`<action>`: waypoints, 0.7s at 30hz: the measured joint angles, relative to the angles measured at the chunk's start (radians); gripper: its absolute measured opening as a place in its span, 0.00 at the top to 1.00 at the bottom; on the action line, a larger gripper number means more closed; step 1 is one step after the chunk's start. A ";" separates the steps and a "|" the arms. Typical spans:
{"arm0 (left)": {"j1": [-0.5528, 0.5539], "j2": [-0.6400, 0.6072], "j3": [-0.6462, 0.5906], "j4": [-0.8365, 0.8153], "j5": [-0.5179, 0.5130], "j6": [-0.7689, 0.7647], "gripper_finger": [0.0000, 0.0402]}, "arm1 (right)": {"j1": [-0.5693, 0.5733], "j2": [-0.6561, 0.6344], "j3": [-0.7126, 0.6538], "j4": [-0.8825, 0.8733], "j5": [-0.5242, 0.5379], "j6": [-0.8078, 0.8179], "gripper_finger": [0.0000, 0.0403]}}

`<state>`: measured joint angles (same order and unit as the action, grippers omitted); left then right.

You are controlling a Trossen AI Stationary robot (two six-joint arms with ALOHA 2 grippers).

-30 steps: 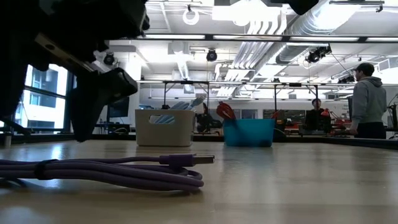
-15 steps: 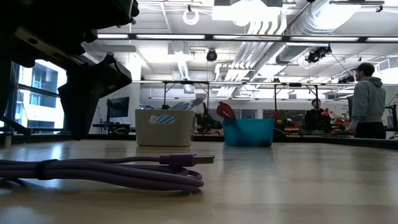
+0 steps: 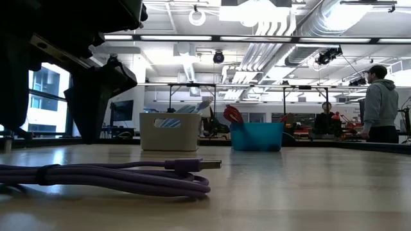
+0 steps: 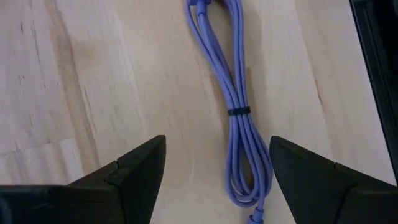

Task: Pick & Place USB Port
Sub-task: Put the violet charger cable into the blue bin

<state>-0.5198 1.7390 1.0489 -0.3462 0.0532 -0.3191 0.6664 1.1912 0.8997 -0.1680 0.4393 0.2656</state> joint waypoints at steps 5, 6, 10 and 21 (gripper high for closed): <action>-0.007 0.000 0.000 0.001 -0.006 0.000 0.30 | 0.039 0.000 0.000 -0.008 0.039 0.000 0.51; -0.011 0.001 0.000 0.004 -0.005 -0.001 0.30 | 0.045 0.000 0.000 -0.008 0.044 0.001 0.51; -0.030 0.013 -0.002 0.020 -0.003 -0.001 0.30 | 0.064 0.000 0.000 -0.008 0.062 0.007 0.51; -0.050 0.096 0.000 0.103 0.051 -0.033 0.30 | 0.070 0.000 0.000 0.000 0.067 0.026 0.51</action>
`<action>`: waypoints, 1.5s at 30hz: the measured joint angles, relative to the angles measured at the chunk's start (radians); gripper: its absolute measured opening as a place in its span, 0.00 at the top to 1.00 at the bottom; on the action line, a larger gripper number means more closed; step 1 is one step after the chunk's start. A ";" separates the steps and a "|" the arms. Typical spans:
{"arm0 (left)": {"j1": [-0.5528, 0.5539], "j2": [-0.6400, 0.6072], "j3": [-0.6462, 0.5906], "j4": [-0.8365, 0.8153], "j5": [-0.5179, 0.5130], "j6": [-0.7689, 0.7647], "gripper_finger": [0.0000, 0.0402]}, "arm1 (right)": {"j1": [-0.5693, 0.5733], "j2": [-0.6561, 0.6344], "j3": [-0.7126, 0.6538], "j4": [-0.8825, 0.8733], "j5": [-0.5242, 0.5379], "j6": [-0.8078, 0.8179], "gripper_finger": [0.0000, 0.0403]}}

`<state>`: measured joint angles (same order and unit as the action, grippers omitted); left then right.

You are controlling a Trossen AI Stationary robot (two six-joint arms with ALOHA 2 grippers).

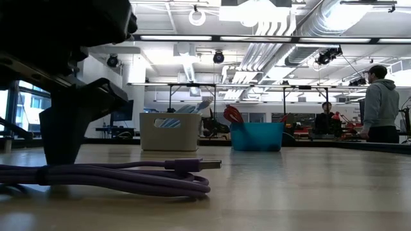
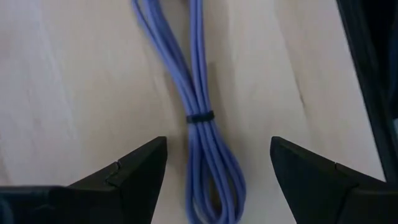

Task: Pick & Place USB Port
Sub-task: Put the violet charger cable into the blue bin

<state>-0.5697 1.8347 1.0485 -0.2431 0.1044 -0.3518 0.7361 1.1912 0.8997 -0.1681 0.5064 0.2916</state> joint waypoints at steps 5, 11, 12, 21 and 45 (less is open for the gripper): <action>0.008 0.025 0.004 0.013 -0.006 0.009 0.30 | 0.000 0.006 0.000 0.005 -0.003 0.000 0.51; 0.014 0.027 0.003 0.016 -0.025 0.030 0.30 | -0.001 0.029 0.000 0.008 -0.008 0.000 0.51; 0.014 0.027 0.003 0.017 -0.027 0.031 0.30 | -0.001 0.033 0.000 0.008 -0.008 0.000 0.51; 0.014 0.029 0.002 0.005 -0.073 0.051 0.52 | 0.000 0.054 0.000 0.013 -0.003 0.000 0.51; 0.013 -0.076 0.171 -0.151 -0.383 0.273 0.99 | 0.023 0.054 0.000 0.114 0.016 -0.133 0.51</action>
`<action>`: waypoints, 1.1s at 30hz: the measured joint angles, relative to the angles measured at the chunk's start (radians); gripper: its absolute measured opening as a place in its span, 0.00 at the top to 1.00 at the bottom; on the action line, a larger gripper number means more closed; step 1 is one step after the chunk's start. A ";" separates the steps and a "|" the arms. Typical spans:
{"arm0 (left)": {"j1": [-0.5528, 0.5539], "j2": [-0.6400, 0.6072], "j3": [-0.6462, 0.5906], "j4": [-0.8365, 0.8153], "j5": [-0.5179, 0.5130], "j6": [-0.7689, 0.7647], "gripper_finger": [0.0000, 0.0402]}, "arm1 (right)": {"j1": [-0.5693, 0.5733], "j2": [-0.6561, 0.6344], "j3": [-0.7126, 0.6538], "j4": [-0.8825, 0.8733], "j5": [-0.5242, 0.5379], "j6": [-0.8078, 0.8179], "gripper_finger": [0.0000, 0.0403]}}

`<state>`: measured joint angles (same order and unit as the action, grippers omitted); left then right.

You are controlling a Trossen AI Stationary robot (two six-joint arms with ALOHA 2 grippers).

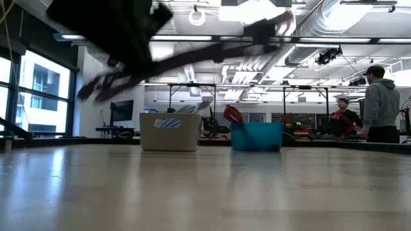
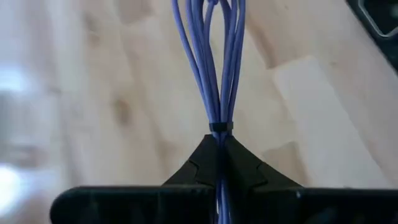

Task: Pick & Place USB Port
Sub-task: Put the violet charger cable into the blue bin

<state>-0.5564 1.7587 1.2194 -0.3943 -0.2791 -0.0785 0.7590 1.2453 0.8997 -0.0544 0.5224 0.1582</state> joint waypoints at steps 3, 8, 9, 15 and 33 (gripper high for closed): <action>0.000 -0.035 0.074 -0.082 -0.099 0.061 0.99 | 0.002 0.000 0.000 0.031 -0.007 -0.055 0.51; 0.001 -0.099 0.149 -0.099 -0.237 0.221 0.99 | -0.003 0.000 0.000 0.040 0.029 -0.099 0.51; 0.001 -0.112 0.155 -0.094 -0.260 0.254 0.99 | -0.008 -0.001 0.000 0.038 0.036 -0.108 0.51; 0.036 -0.172 0.161 -0.027 -0.265 0.362 0.99 | -0.045 -0.001 0.000 0.047 0.054 -0.143 0.51; 0.164 -0.174 0.161 0.186 0.020 0.553 1.00 | -0.139 0.059 0.000 0.156 -0.037 -0.339 0.51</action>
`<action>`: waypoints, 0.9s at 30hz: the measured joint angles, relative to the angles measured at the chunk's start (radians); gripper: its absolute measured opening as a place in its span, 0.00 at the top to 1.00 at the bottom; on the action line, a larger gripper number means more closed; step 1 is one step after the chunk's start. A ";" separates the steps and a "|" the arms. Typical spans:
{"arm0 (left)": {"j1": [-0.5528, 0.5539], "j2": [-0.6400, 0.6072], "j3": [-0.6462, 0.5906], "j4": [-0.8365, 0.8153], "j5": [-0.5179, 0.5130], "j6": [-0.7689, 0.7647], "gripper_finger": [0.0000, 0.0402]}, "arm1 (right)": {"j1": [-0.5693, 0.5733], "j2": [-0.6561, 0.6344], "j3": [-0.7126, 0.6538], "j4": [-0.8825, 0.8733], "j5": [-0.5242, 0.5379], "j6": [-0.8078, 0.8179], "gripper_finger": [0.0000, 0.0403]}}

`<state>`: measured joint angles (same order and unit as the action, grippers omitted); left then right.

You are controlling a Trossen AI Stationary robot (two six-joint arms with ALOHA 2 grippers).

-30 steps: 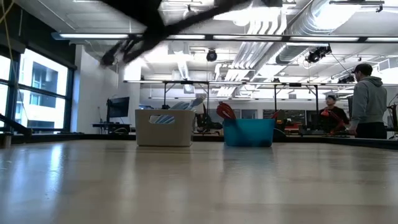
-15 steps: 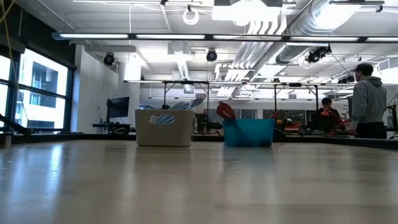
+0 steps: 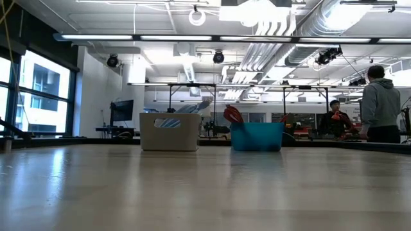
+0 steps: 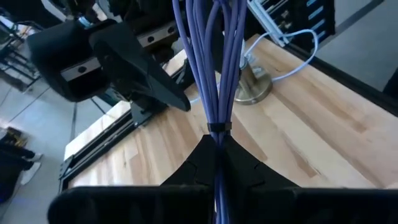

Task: Pick & Place USB Port
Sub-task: Put the violet charger cable into the blue bin

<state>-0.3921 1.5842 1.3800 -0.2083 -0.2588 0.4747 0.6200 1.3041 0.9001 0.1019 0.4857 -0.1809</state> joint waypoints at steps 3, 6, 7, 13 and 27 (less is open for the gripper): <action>0.002 0.003 0.000 0.001 0.017 0.001 1.00 | -0.009 0.013 0.000 0.032 -0.003 -0.040 0.51; 0.002 0.003 0.000 0.001 0.018 0.010 1.00 | -0.019 0.018 0.000 0.057 -0.004 -0.061 0.51; 0.001 0.003 0.000 0.002 0.019 0.013 1.00 | -0.022 0.018 0.000 0.059 -0.006 -0.063 0.51; 0.001 0.003 0.000 0.004 0.022 0.019 1.00 | -0.057 0.018 0.000 0.122 -0.096 -0.074 0.51; 0.041 0.004 -0.074 0.099 0.067 0.037 1.00 | -0.113 0.018 0.000 0.165 -0.260 -0.089 0.78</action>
<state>-0.3512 1.5883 1.3058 -0.1092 -0.1917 0.5114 0.5072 1.3220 0.9001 0.2665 0.2257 -0.2695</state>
